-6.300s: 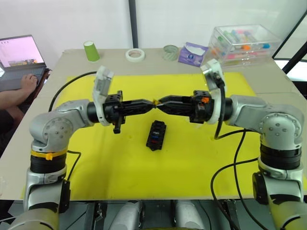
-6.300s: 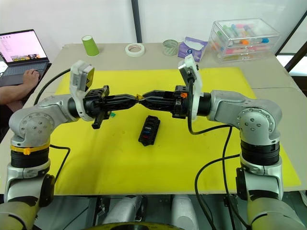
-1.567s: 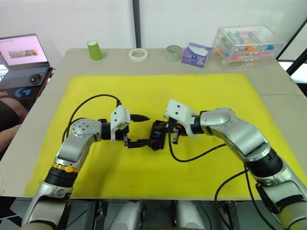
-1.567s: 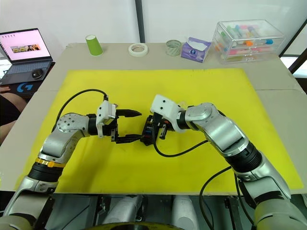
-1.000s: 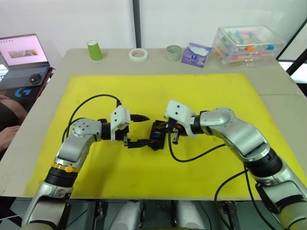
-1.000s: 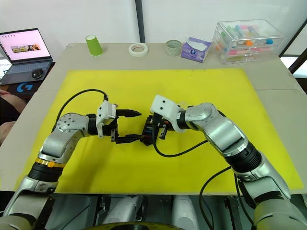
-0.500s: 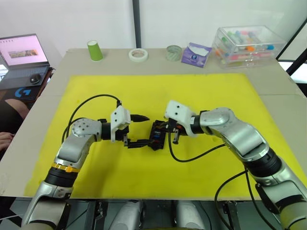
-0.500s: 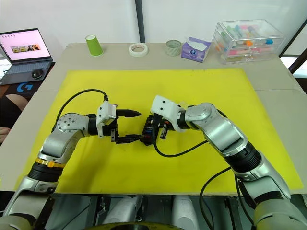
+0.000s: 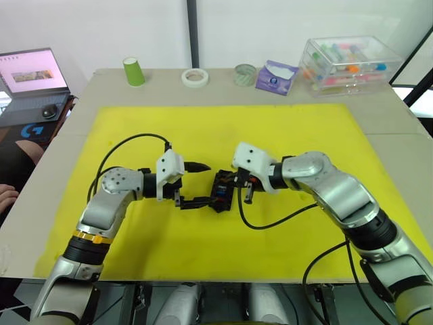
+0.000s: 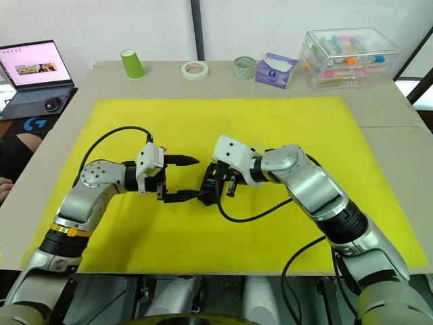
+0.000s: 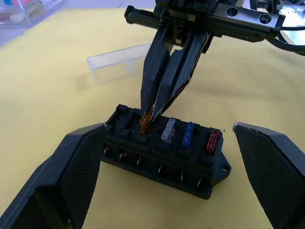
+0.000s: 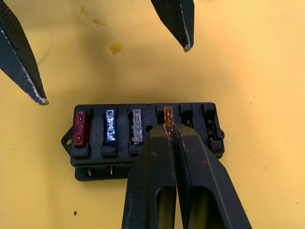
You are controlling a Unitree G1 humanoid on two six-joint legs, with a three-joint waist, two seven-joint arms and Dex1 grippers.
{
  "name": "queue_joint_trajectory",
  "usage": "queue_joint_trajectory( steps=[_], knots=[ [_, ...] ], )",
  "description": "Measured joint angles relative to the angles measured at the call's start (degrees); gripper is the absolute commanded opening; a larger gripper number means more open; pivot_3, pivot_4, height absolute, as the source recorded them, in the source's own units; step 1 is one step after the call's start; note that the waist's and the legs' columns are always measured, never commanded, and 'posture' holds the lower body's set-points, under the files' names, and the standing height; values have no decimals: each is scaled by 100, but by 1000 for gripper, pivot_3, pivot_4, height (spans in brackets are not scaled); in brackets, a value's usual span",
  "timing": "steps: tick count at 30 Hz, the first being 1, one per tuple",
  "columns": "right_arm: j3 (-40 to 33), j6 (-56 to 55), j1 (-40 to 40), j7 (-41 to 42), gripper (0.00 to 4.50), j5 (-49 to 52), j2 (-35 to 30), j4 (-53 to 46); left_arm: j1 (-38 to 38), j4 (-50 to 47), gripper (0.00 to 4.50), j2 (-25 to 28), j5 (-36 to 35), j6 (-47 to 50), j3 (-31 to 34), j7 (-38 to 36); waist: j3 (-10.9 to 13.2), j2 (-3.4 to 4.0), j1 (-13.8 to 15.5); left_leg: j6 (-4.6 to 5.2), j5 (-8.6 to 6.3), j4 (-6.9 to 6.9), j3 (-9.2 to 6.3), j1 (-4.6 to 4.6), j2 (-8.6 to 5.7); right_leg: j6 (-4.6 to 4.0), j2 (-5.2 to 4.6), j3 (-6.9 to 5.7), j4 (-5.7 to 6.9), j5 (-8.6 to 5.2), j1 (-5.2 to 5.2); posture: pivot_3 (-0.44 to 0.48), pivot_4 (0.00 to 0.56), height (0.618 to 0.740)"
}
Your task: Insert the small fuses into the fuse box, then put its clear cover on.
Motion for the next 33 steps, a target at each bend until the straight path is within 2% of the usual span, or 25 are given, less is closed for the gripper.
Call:
queue_joint_trajectory(
  steps=[12, 33],
  knots=[
    [113, -223, -79, 186, 0, -185, -1, 125, 0, -22, 4469, 10, 0, 84, -25, 19, 0, 0, -8, 0, 0, 0, 0, 1, 0, 0, 1, 0, 0, 0, 0, 0, 150, 740],
    [412, -457, -565, 983, 0, -455, -42, 523, 7, -29, 4469, -4, 33, 109, -93, 93, 0, 0, -7, 0, 0, -1, 0, 1, 0, 0, 1, 0, 0, 0, 0, 0, 150, 740]
  ],
)
